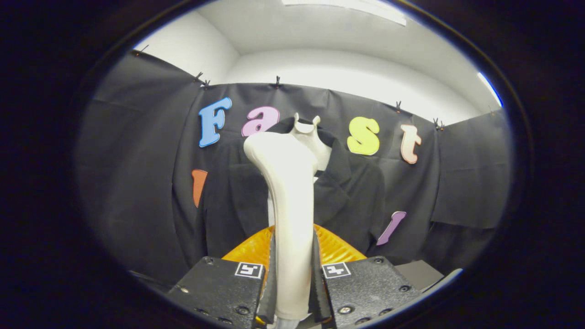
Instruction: Iron the clothes twice with a garment steamer, once on the left side and once on the right side.
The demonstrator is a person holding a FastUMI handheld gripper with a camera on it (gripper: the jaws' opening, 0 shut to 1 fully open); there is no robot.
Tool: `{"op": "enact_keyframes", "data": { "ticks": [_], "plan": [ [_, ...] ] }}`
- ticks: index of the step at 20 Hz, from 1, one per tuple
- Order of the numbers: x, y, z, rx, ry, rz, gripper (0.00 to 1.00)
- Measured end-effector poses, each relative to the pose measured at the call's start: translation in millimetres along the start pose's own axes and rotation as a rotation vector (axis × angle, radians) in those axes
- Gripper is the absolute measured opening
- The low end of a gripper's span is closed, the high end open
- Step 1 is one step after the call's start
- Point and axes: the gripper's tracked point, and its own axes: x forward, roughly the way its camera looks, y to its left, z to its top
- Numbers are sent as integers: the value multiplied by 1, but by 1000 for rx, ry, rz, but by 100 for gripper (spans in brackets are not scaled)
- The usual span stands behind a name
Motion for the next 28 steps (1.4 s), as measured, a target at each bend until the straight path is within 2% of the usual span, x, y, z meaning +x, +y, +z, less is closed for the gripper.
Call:
{"op": "enact_keyframes", "data": {
  "ticks": [5, 10, 22, 28],
  "plan": [
    [21, 34, 16, -49, -6, -7, 34],
    [38, 52, 10, -115, 19, -39, 34],
    [50, 60, -26, -240, 51, -81, 34],
    [32, 70, -67, -277, 81, -78, 34]
  ]
}}
